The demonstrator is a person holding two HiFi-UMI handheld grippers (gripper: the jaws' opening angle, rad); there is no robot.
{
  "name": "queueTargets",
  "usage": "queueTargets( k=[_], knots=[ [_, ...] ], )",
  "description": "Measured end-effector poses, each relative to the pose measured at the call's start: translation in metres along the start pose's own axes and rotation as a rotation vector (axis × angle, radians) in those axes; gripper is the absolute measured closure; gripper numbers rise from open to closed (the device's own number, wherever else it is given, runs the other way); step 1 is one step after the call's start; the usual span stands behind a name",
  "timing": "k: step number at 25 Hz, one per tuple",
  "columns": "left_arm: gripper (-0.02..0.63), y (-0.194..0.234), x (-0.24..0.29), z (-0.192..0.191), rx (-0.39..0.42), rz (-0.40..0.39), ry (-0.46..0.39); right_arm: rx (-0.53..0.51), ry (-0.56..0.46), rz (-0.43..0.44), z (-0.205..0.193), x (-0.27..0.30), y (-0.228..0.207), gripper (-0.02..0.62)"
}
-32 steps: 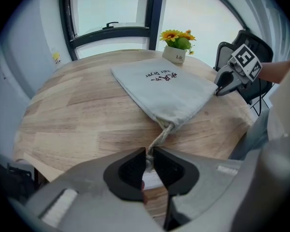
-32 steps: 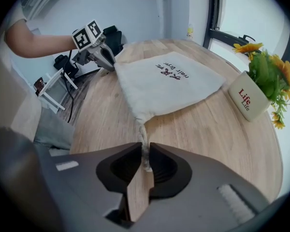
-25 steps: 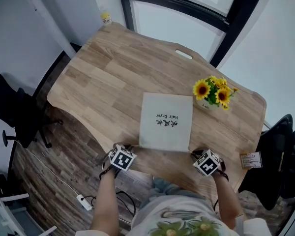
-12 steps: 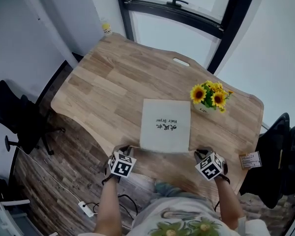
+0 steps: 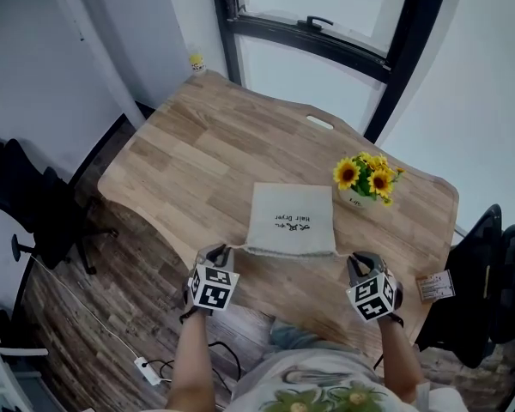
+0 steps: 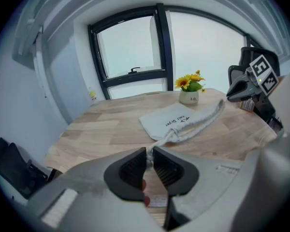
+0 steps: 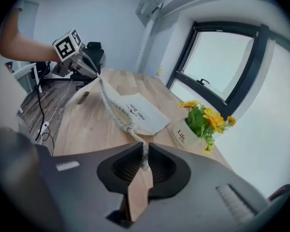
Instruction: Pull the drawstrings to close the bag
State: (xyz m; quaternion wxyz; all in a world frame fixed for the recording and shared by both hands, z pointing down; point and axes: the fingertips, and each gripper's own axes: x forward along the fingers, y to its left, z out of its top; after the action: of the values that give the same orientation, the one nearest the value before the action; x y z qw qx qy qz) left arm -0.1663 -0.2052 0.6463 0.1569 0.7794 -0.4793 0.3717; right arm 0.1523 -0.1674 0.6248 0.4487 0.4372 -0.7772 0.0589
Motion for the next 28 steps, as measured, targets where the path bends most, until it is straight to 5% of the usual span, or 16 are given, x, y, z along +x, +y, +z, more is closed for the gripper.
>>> queueTargets(
  k=[9,28],
  knots=[
    [0.552,0.019,-0.032,0.055,-0.030,0.076,-0.151,0.023,-0.163,-0.143,0.052,-0.033,-0.041,0.555],
    [0.552,0.060,-0.102,0.164,-0.039,0.256,-0.411,0.057,-0.425,-0.295,0.147,-0.089,-0.102,0.555]
  ],
)
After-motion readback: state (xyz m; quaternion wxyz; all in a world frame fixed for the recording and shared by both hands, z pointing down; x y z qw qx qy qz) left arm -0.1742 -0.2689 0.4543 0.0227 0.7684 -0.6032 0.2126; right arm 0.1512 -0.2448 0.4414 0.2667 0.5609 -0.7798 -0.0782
